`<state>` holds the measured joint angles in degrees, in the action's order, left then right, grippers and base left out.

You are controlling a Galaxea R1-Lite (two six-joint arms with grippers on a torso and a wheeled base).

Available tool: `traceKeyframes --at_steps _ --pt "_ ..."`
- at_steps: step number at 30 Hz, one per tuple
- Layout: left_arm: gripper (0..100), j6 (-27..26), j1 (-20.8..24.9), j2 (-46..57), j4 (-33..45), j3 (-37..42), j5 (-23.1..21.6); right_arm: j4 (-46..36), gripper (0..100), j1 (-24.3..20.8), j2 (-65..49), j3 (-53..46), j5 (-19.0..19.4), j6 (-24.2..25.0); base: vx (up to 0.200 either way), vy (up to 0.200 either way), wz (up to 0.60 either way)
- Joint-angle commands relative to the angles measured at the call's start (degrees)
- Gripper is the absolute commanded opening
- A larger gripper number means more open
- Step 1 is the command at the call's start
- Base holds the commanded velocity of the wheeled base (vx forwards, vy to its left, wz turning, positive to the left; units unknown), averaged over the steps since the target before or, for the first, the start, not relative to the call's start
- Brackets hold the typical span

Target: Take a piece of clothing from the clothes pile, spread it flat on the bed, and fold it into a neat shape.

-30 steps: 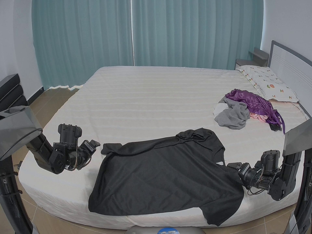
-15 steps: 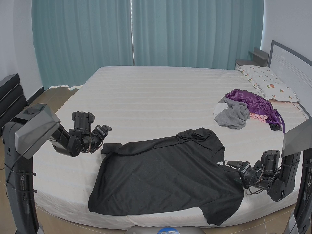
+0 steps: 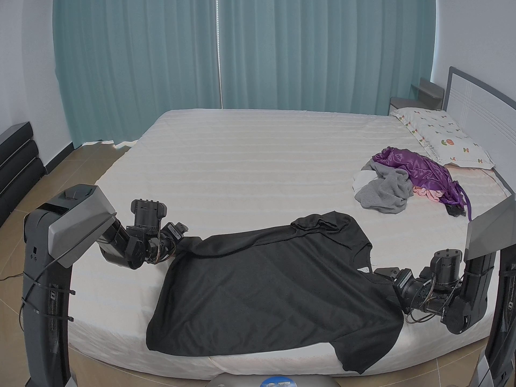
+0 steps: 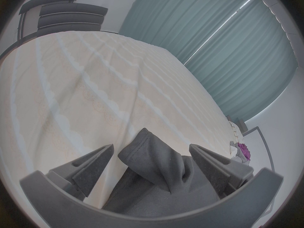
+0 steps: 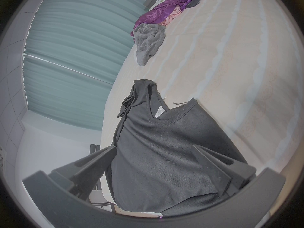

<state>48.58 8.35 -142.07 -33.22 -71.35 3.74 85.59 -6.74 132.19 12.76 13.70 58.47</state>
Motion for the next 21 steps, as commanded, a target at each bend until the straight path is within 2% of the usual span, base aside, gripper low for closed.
traceKeyframes --at_steps 1,12,21 --pt "100 0.02 0.09 -1.28 0.08 -0.98 0.04 0.02 100 -0.03 0.17 -0.02 0.01 -0.02 0.0 0.0 0.0" --pt "100 -1.73 0.26 -2.86 0.26 -3.18 0.3 0.02 100 -0.38 0.26 -0.02 -0.17 -0.02 0.0 0.0 0.0" --pt "100 -3.32 0.7 -5.41 0.44 -6.26 2.5 0.02 100 -0.38 0.26 -0.02 -0.08 -0.02 0.0 0.0 0.0"
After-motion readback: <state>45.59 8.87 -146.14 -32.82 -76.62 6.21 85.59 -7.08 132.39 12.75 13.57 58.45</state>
